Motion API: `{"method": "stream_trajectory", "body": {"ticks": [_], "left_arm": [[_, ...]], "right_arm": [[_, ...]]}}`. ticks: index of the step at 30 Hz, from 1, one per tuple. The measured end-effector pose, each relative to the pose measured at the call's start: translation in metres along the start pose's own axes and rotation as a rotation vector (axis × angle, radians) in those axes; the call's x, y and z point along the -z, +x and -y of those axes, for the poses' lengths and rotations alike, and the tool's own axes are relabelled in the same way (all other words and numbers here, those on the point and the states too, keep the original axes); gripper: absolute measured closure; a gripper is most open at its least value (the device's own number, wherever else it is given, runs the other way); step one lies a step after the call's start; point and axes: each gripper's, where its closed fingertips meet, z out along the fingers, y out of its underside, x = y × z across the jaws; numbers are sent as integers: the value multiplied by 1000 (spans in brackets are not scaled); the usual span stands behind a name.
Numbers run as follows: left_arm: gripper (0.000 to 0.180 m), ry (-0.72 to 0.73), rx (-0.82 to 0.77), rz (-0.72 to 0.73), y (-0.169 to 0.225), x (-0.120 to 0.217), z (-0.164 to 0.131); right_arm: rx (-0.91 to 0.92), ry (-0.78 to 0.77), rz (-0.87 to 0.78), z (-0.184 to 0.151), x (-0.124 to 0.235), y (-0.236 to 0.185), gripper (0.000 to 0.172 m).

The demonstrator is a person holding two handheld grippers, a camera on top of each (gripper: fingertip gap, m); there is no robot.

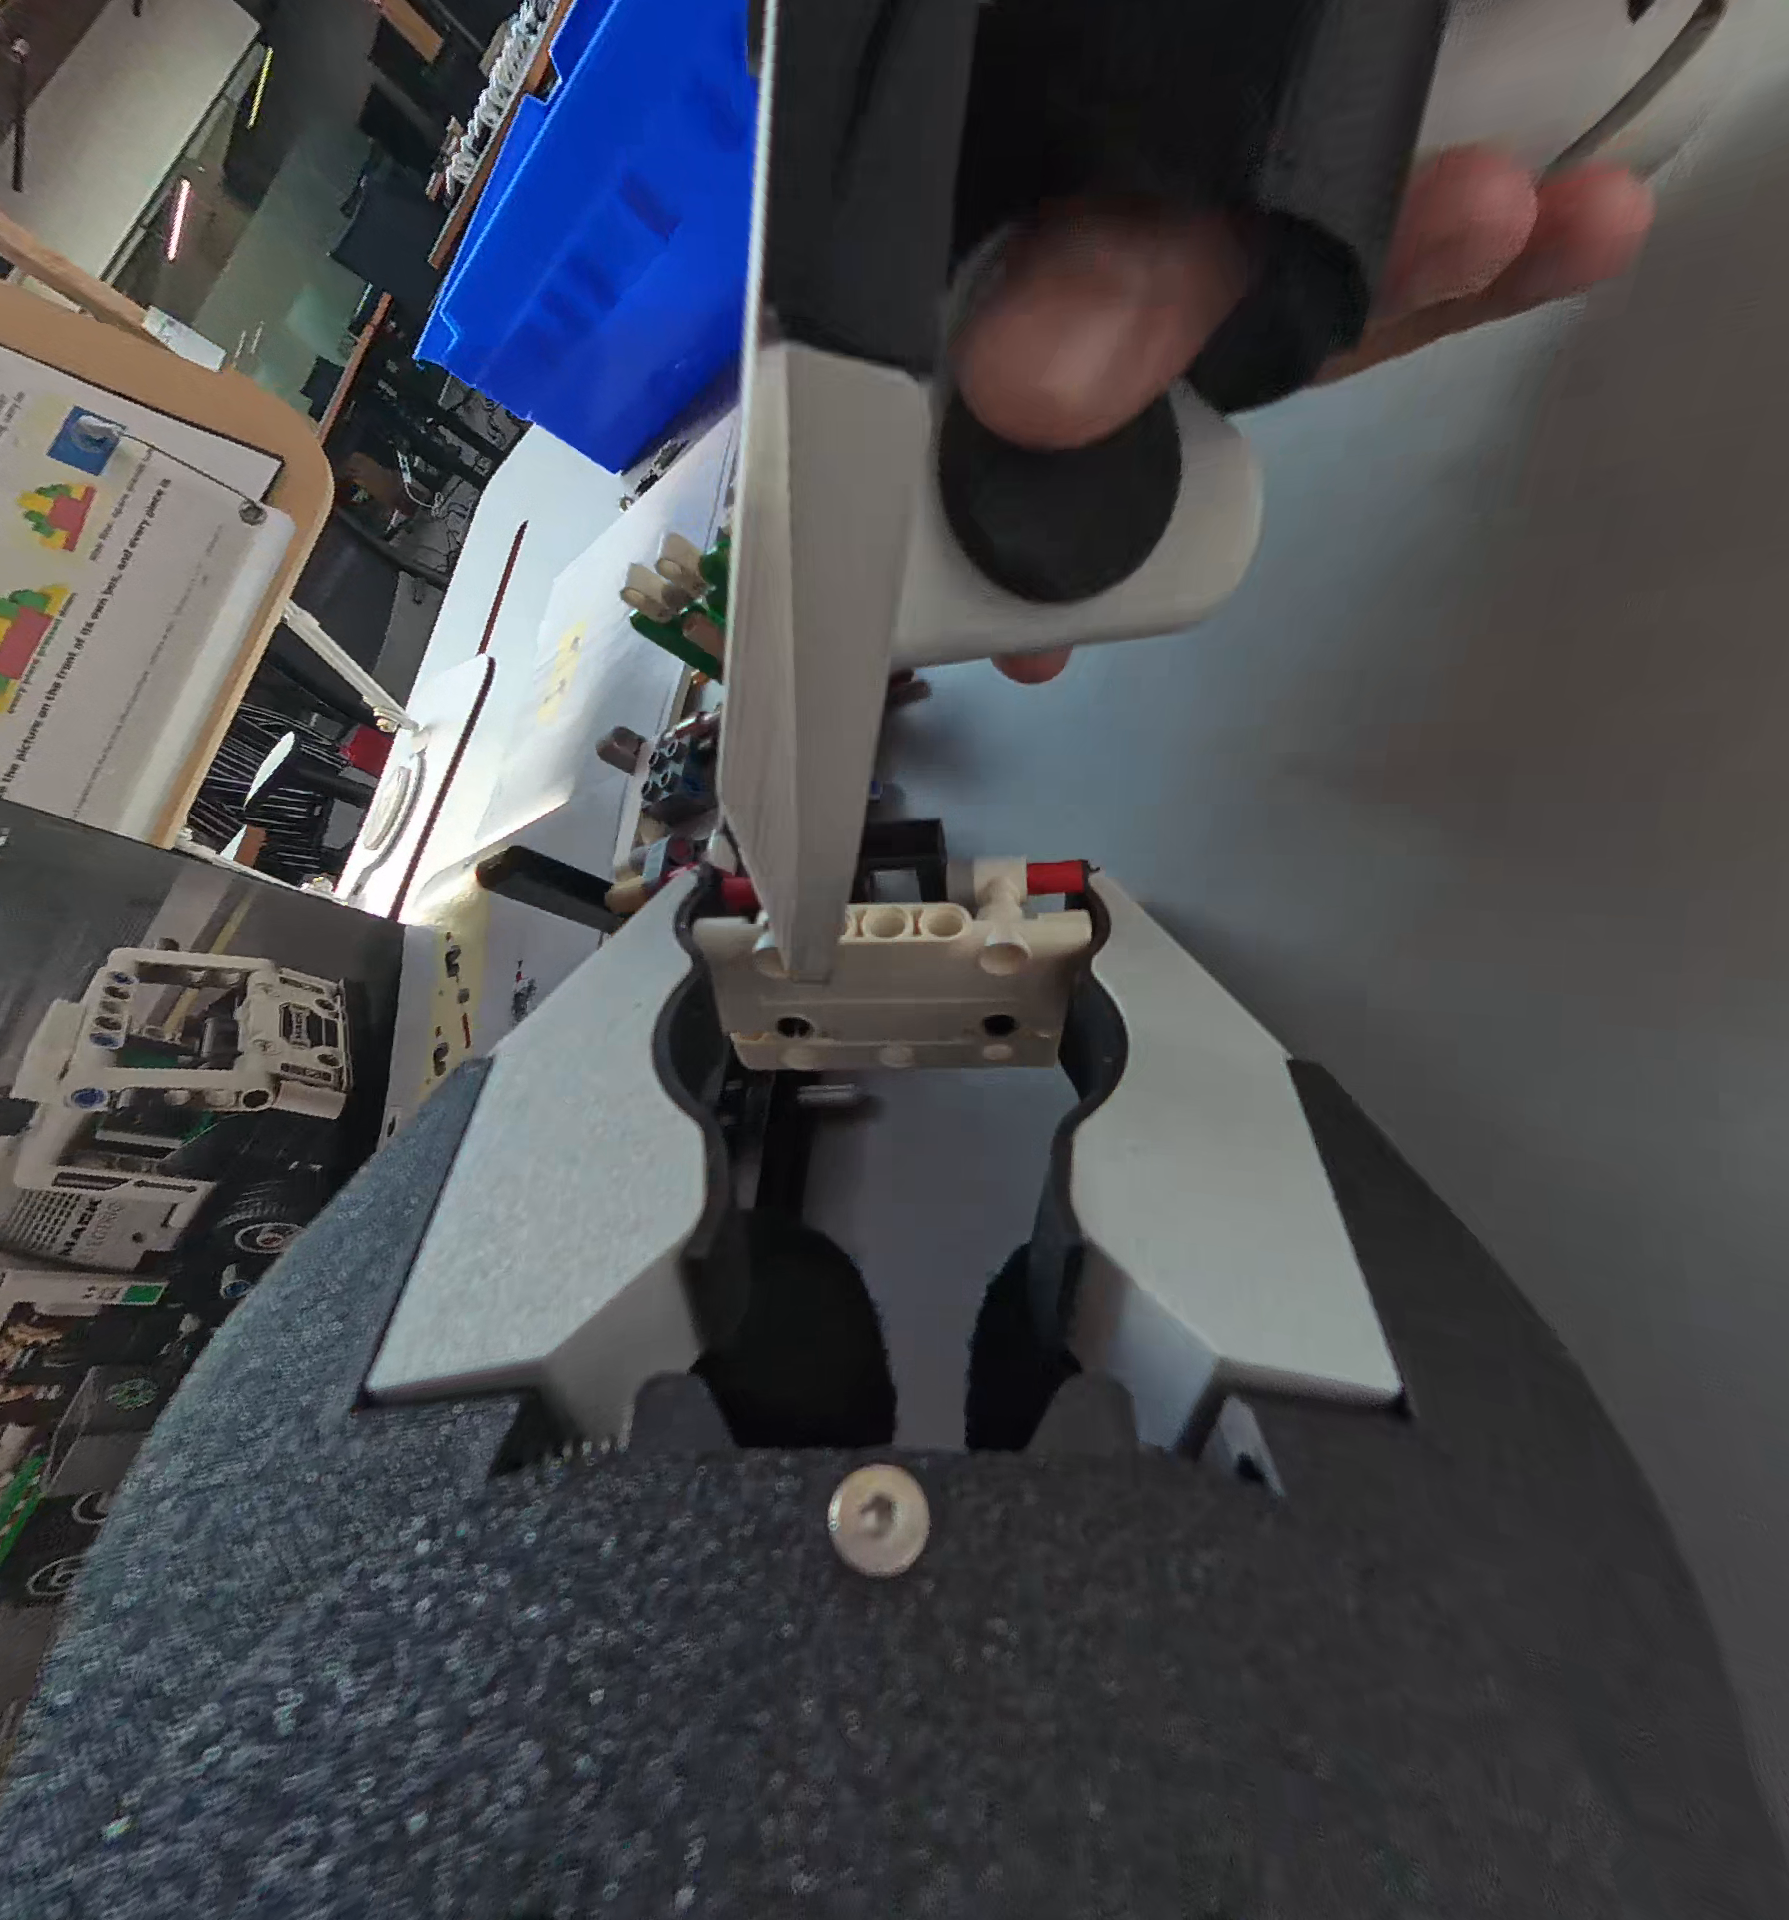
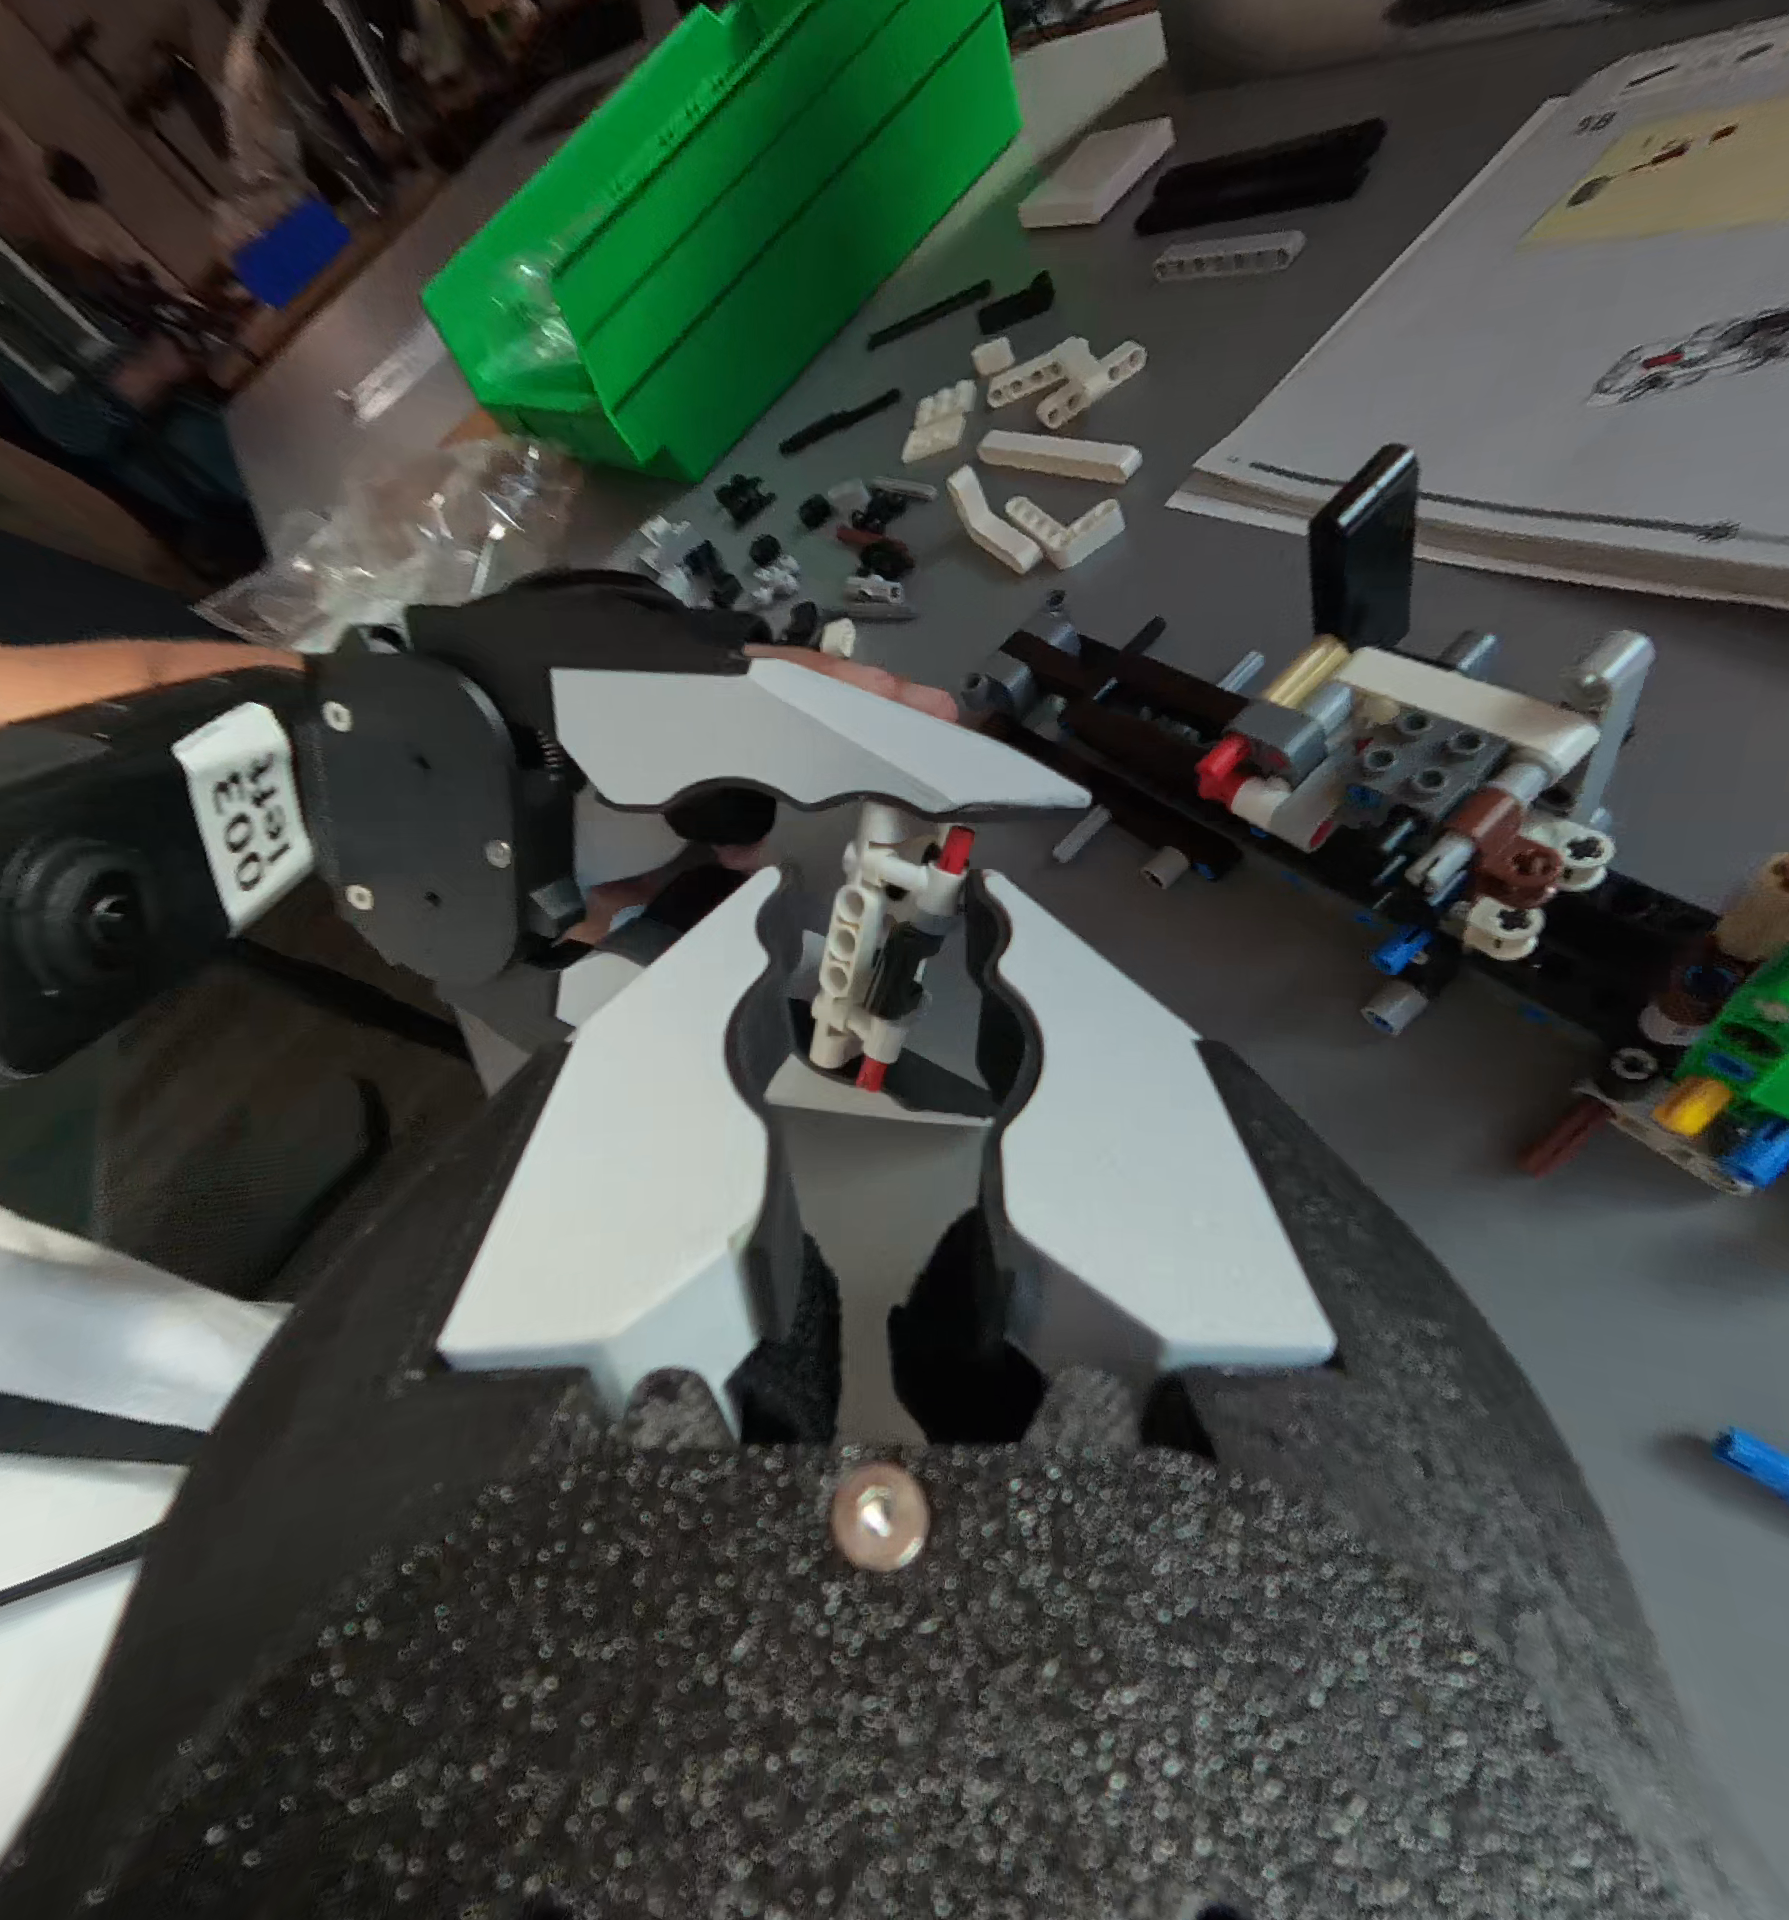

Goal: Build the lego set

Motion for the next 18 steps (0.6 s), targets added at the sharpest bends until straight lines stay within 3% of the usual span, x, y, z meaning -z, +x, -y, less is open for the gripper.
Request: {"method": "stream_trajectory", "body": {"ticks": [4, 18], "left_arm": [[117, -34, -4, 31, -1, -3, -1], [117, -72, 21, 56, -4, -6, -4]], "right_arm": [[125, -13, -199, -2, -6, 8, 145], [178, -10, -437, 0, -6, 15, 150]]}}
